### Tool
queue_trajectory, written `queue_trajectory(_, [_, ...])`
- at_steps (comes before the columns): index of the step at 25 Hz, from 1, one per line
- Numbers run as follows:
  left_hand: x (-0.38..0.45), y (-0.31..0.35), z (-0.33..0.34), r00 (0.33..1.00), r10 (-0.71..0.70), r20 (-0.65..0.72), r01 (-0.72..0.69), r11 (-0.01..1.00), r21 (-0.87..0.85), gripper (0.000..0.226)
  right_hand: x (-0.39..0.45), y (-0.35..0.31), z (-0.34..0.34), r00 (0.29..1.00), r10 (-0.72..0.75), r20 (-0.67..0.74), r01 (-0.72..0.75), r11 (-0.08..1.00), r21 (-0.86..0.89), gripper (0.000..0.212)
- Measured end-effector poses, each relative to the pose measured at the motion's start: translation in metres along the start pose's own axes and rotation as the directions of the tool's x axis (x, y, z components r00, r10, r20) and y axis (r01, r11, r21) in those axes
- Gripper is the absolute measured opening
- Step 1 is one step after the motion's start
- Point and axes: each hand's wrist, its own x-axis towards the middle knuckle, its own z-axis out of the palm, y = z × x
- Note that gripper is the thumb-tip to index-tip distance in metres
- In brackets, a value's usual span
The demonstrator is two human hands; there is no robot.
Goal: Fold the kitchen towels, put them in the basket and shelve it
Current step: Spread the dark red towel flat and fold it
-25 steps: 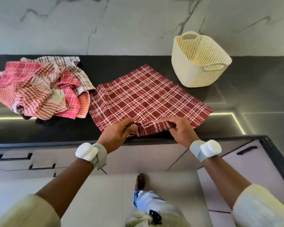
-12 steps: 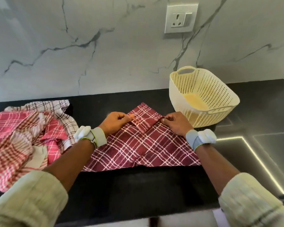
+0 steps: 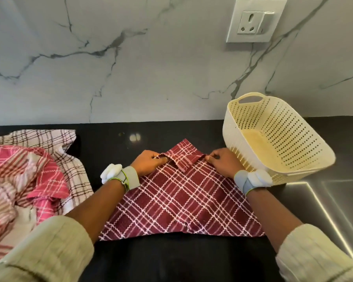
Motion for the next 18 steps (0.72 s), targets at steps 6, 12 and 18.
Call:
queue_trajectory(6, [0.028,0.002,0.007,0.998,-0.046,-0.043,0.058,0.937,0.343,0.032,0.025,0.009,-0.007,0.998,0.069,0.006,-0.069,0.997,-0.031,0.021])
queue_trajectory(12, [0.042,0.023,0.022,0.998,0.017,-0.068,0.006,0.949,0.314,0.021,0.032,-0.014,0.013,0.997,-0.018,-0.078,0.017,1.000,-0.015,0.018])
queue_trajectory(18, [0.051,0.031,0.024,0.980,-0.114,-0.166,0.151,0.962,0.226,0.043,0.041,-0.021,0.018,0.985,0.050,-0.168,-0.048,0.999,0.015,0.034])
